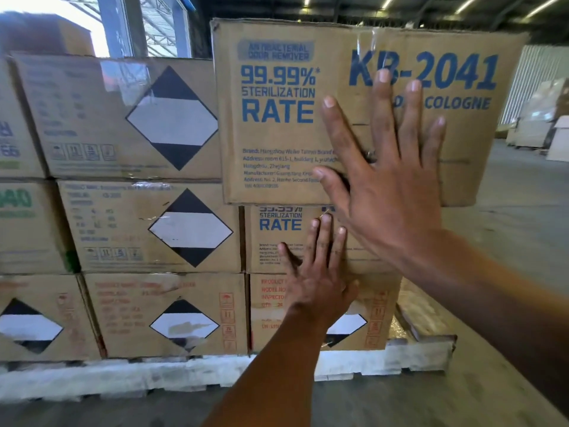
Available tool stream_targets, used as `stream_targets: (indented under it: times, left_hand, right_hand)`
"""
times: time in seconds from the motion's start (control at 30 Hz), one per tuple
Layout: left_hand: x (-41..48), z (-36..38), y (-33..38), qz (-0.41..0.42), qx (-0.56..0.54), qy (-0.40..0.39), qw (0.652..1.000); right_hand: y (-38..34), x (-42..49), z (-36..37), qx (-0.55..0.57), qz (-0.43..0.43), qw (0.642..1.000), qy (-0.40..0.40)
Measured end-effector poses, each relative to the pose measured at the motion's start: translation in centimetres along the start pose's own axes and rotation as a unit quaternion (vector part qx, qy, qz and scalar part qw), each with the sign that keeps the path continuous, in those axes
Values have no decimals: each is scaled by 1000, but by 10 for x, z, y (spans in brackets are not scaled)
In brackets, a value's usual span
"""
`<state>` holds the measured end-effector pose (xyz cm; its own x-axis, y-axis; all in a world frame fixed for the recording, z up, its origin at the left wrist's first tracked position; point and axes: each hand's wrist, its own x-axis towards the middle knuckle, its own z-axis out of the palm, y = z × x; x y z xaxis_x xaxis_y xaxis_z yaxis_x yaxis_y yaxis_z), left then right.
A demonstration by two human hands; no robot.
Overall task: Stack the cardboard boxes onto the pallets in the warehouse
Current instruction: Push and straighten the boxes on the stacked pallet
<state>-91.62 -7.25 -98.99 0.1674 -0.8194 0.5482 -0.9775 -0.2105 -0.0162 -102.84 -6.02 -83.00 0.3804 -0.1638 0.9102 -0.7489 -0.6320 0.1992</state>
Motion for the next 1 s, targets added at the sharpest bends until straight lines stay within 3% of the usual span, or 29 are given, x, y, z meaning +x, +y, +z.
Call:
stream_targets:
  times: [0.3, 1.0]
  left_hand:
    - [10, 27, -6, 1, 7, 84, 996]
    - [13, 27, -7, 6, 20, 102, 995]
  right_hand:
    - [9, 16, 44, -10, -9, 1000, 7]
    - [9, 41, 100, -8, 6, 999, -53]
